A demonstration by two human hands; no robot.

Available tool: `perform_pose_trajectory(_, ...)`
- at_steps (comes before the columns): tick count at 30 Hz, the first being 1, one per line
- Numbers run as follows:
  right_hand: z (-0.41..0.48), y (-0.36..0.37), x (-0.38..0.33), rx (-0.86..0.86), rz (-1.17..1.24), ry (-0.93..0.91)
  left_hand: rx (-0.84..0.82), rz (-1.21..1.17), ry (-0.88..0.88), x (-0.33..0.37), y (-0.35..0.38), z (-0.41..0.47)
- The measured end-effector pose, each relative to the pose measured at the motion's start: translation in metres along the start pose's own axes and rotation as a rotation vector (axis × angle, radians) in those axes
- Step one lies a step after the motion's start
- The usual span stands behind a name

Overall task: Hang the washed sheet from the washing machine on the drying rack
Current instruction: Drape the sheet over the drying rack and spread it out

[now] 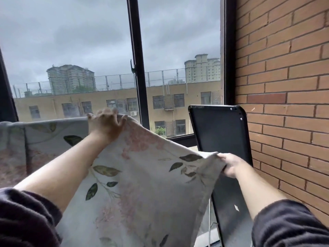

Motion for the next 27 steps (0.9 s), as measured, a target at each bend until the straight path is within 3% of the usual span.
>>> perform_pose_trajectory(2, -0.004, 0.008, -0.014, -0.057, -0.076, -0.005, -0.052, 0.019, 0.134, 0.026, 0.007, 0.003)
perform_pose_trajectory(4, -0.004, 0.008, -0.046, -0.024, -0.017, -0.147, -0.041, 0.059, 0.243, 0.05, 0.013, 0.006)
perform_pose_trajectory(9, -0.01, -0.01, -0.115, 0.116, -0.056, -0.402, 0.028, -0.157, 0.088, 0.036, 0.002, 0.025)
perform_pose_trajectory(13, -0.015, 0.003, -0.155, 0.123, -0.427, -0.485, 0.157, -0.338, -0.043, 0.012, -0.01, 0.034)
perform_pose_trajectory(16, -0.018, 0.017, -0.168, 0.237, -0.859, -0.52, 0.089, -0.325, -0.011, 0.007, -0.007, 0.036)
perform_pose_trajectory(20, -0.006, 0.03, -0.139, 0.228, -1.295, -0.267, -0.02, -0.103, 0.083, -0.007, -0.003, 0.021)
perform_pose_trajectory(23, -0.017, 0.039, -0.111, 0.303, -1.779, -0.023, 0.028, -0.021, 0.126, -0.025, -0.008, 0.007)
perform_pose_trajectory(25, -0.021, 0.066, -0.108, 0.391, -1.878, -0.087, 0.065, -0.018, 0.148, -0.044, -0.01, 0.002)
perform_pose_trajectory(27, -0.021, 0.123, -0.105, 0.265, -1.771, -0.34, 0.062, -0.017, 0.165, -0.059, -0.008, -0.002)
Point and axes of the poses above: each hand's wrist, its own z-axis towards the middle knuckle, its own y-axis out of the palm, x = y × z, the point moved 9 cm from there along z, towards the middle knuckle, and after that the axes turned 1 degree about y, right-handed, at the moved point
